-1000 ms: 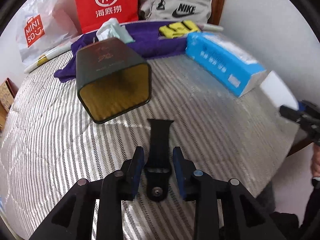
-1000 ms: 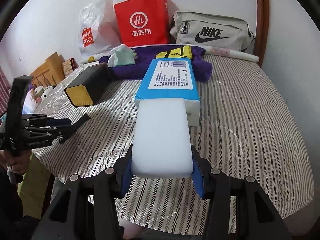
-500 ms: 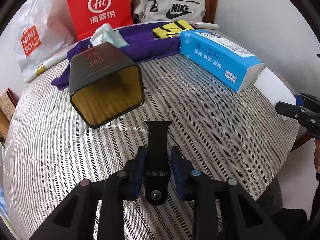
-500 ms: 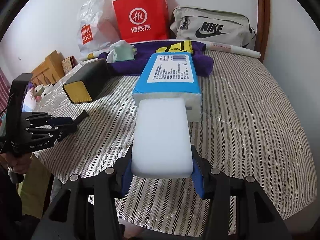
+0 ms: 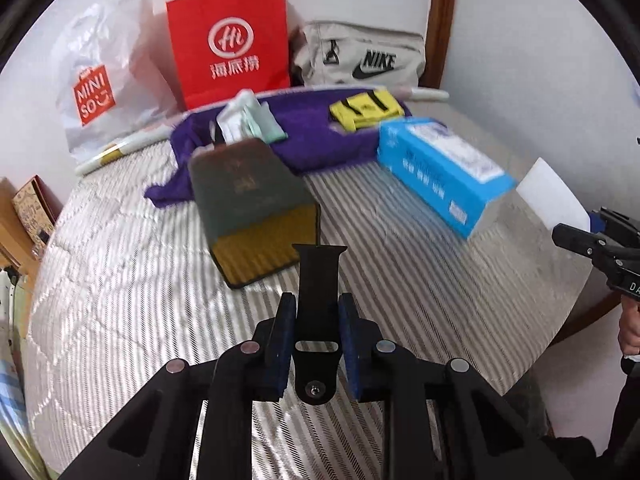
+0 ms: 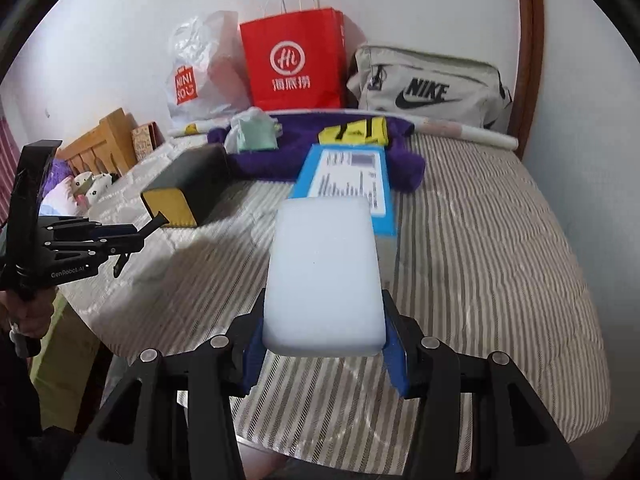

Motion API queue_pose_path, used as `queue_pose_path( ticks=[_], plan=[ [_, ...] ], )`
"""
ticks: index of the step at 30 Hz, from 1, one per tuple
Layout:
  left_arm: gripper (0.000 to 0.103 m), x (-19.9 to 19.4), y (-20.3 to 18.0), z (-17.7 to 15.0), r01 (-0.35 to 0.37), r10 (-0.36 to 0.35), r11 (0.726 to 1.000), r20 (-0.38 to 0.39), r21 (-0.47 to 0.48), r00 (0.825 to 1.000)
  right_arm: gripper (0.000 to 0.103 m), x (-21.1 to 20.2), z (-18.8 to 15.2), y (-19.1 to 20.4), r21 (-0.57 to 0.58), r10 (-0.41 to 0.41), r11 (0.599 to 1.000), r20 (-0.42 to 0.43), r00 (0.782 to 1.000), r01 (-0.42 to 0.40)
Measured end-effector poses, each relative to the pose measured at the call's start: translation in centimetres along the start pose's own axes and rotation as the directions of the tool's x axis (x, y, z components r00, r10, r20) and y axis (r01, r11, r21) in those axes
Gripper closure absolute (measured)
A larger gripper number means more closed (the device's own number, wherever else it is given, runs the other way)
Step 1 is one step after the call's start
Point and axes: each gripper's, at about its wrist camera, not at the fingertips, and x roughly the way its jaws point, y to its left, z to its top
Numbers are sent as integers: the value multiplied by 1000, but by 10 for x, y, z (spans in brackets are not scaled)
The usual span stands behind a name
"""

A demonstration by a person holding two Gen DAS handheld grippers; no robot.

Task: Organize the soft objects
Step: 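Lift the white sponge with the right tool and carry it toward the towel, then lower the sponge onto the towel beside the pouch and open the right tool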

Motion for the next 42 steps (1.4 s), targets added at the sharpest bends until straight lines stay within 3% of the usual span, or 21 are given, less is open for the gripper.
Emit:
queue_pose_path(
  ticks=[15, 29, 42],
  plan=[
    [82, -16, 25, 68, 30, -24, 997, 84, -69, 996, 53, 16, 78, -10, -7, 37, 999, 67, 997, -36],
    [82, 22, 41, 130, 53, -46, 995, 85, -85, 995, 53, 59, 146, -9, -23, 75, 997, 91, 993, -73],
    [82, 68, 57, 171, 78, -72, 992, 61, -102, 995, 53, 113, 183, -18, -9, 69, 998, 29, 997, -68]
  ],
)
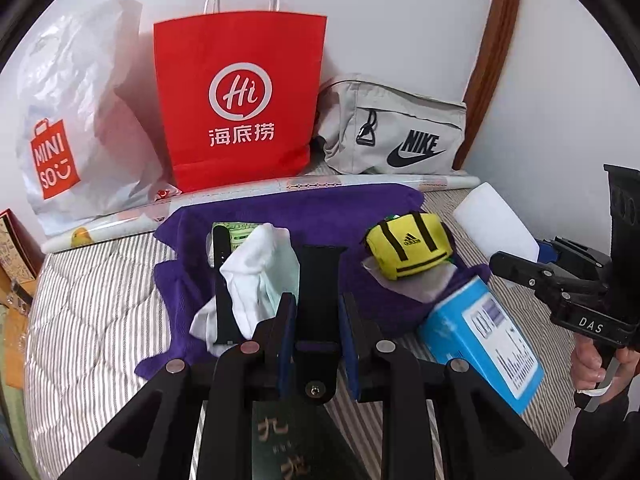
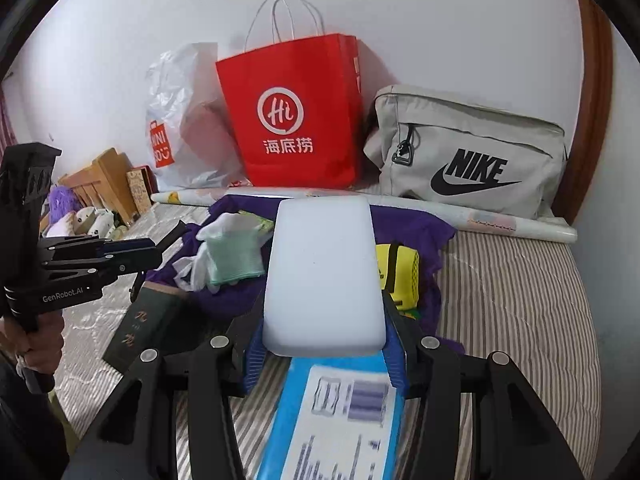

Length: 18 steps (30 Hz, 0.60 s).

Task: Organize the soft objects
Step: 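Lower the sponge onto the towel beside the pouch and open the right tool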

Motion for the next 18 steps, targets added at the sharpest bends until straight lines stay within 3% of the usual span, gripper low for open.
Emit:
queue_pose_path(
  ticks=[5, 18],
  plan=[
    [82, 22, 6, 12, 19, -19, 1000, -20, -15, 1000, 53, 23, 11, -4, -7, -6, 1000, -34, 999, 6],
    [82, 79, 9, 37, 56, -55, 998, -96, 10, 994, 53, 90, 28, -2, -46, 83, 995, -170, 982, -92]
  ],
)
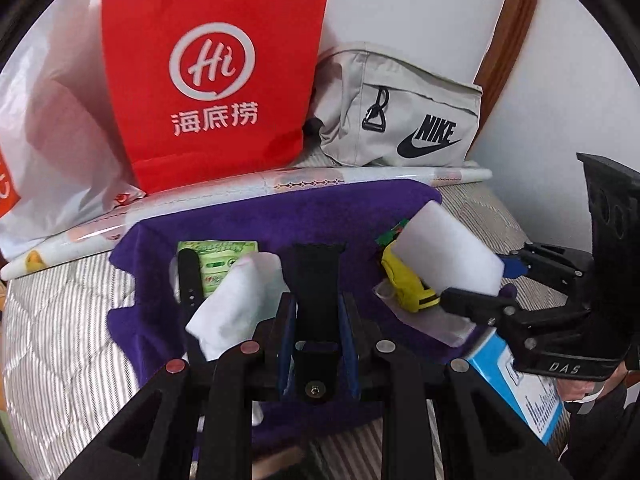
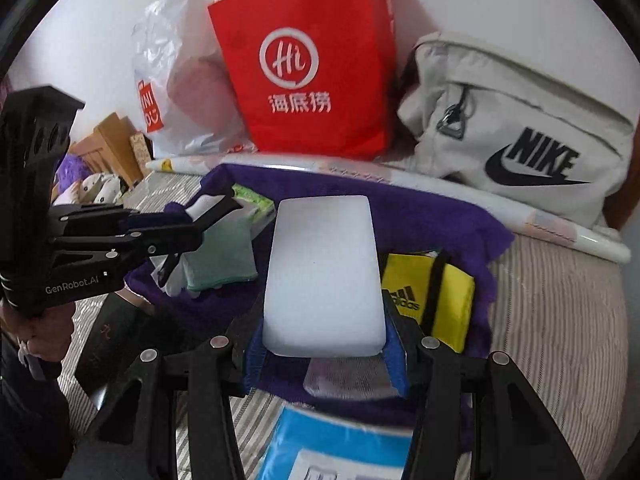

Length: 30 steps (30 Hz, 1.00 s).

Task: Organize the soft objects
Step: 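Lower the sponge onto the towel beside the pouch and open the right tool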

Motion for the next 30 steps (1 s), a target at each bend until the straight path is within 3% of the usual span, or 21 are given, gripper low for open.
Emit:
queue_pose_path(
  ticks=[11, 19, 21, 24, 26, 30],
  plan=[
    [82, 29, 12, 5, -25, 25, 1000, -57, -4, 998, 53, 36, 4, -1, -20, -25, 1000, -99, 995, 23],
    [81, 39, 10, 7, -6, 6, 1000, -105, -2, 994, 52, 51, 3, 0, -33, -27, 999, -163, 986, 22],
    [81, 37, 11, 7, 5, -6, 1000, -105, -13, 994, 51, 49, 3, 1, -40, -19, 999, -158, 987, 13],
    [76, 32, 12, 7, 8, -10, 1000, -105, -16, 994, 38, 43, 1, 1, -32, -11, 999, -143, 990, 6],
    [65, 28, 11, 5, -4, 3, 1000, -106, -10, 994, 36, 36, 0, 1, -23, -14, 1000, -121, 993, 11],
    [63, 15, 7, 0, -12, 11, 1000, -92, -6, 996, 36, 22, -3, -2, -1, -14, 1000, -88, 996, 14]
  ],
)
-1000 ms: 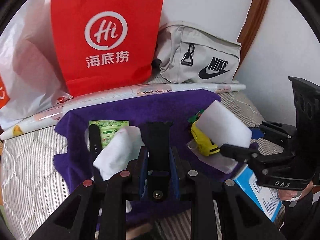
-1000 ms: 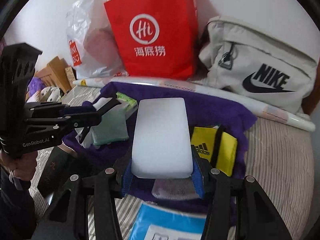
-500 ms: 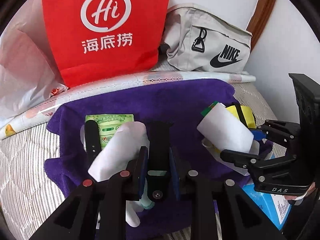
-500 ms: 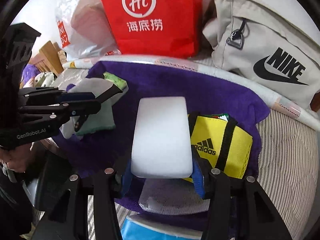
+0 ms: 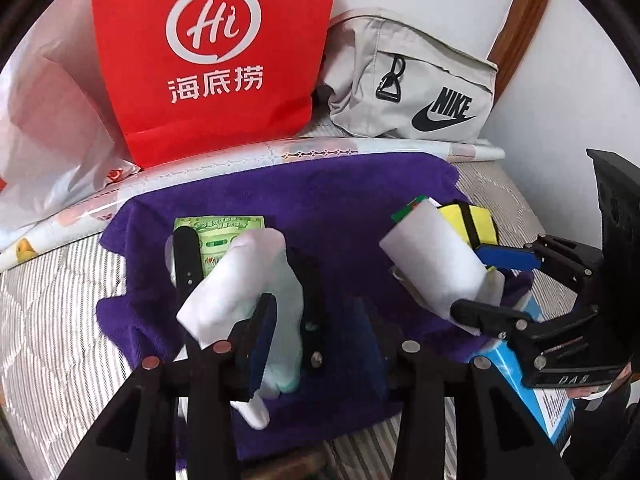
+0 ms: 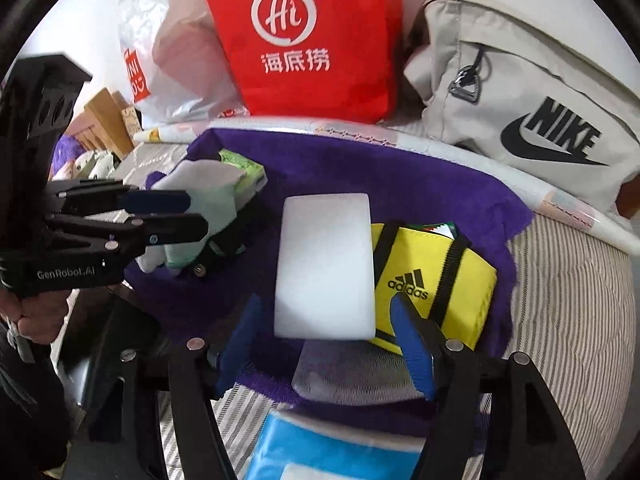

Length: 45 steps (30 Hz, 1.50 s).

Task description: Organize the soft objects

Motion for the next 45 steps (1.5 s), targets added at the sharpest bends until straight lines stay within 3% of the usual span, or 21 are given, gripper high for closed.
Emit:
queue_pose_path(
  ticks=[6, 12, 16, 22, 26, 32, 36, 42, 45],
  plan=[
    [53, -30, -6, -14, -29, 29, 1000, 30, -10, 999, 34, -32, -11, -1, 54, -14, 998, 51, 999, 11],
    [34, -74, -14, -37, -43, 47, 998, 95, -40, 994, 30, -73, -29, 10, 86, -44, 996, 118, 992, 34],
    [27, -107, -26, -58, -69, 76, 996, 137, -54, 988, 13, -113, -50, 26, 108, -75, 993, 201, 977, 54],
    [11, -151, -51, -92, -107, 117, 992, 203, -61, 972, 2, -157, -78, 52, 121, -135, 987, 275, 952, 105],
    [1, -172, -63, -115, -125, 140, 989, 241, -74, 960, 1, -176, -98, 65, 138, -168, 981, 281, 945, 134],
    [1, -192, -85, -148, -167, 181, 983, 248, -77, 952, 0, -198, -135, 75, 221, -158, 971, 308, 938, 91],
    [1, -206, -98, -168, -156, 175, 983, 265, -93, 948, 0, -211, -160, 81, 244, -159, 966, 321, 934, 81],
    [1, -224, -112, -197, -190, 213, 976, 298, -106, 931, 0, -227, -191, 93, 257, -233, 954, 320, 918, 153],
    [1, -229, -118, -209, -219, 244, 969, 309, -113, 919, 0, -233, -204, 96, 266, -236, 952, 325, 916, 151]
  ],
)
